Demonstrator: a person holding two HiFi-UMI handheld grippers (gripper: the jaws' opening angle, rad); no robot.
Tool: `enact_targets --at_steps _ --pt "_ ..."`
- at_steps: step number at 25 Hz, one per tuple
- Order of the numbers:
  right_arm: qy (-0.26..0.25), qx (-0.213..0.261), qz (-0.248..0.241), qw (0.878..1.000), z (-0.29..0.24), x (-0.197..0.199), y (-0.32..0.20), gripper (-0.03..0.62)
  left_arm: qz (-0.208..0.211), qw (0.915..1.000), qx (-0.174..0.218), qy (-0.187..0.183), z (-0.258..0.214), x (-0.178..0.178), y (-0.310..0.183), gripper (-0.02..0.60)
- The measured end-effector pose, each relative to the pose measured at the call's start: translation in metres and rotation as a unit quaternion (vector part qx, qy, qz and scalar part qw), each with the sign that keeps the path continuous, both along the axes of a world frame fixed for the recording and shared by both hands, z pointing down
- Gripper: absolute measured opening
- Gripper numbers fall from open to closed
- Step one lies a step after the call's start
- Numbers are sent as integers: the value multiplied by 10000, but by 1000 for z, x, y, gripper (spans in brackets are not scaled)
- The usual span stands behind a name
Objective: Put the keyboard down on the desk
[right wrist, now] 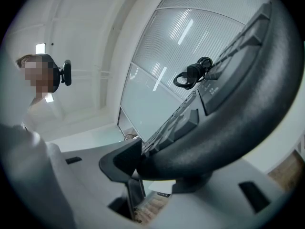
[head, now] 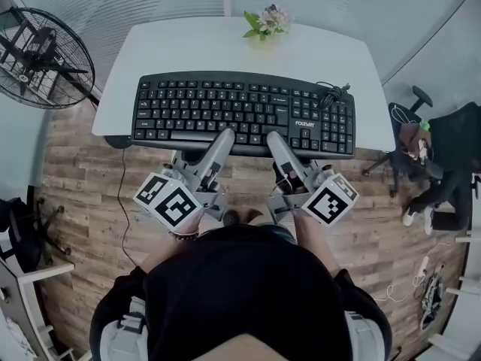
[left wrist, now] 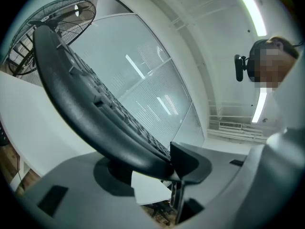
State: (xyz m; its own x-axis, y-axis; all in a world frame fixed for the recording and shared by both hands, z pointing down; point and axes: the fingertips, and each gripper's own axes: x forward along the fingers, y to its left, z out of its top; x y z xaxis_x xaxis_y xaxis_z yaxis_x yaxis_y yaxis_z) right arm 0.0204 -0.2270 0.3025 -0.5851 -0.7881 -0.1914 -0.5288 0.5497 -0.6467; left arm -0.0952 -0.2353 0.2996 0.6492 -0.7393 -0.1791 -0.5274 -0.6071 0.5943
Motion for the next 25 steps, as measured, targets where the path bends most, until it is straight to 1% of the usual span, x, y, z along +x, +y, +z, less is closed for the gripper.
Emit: enact_targets --at_steps 6,12,18,25 --pt "-10 -18 -185 9998 -1 -1 -2 178 -160 9999 13 -4 -2 -1 2 224" --pt "1 -117 -271 9996 9 10 -15 178 -202 9997 -120 -5 9 10 -9 224" --pt "43 -178 -282 9994 11 12 -14 178 -218 9996 -184 18 12 12 -8 224" --pt "-45 -392 -264 9989 52 24 -25 178 -173 9991 -384 -56 50 24 -19 224"
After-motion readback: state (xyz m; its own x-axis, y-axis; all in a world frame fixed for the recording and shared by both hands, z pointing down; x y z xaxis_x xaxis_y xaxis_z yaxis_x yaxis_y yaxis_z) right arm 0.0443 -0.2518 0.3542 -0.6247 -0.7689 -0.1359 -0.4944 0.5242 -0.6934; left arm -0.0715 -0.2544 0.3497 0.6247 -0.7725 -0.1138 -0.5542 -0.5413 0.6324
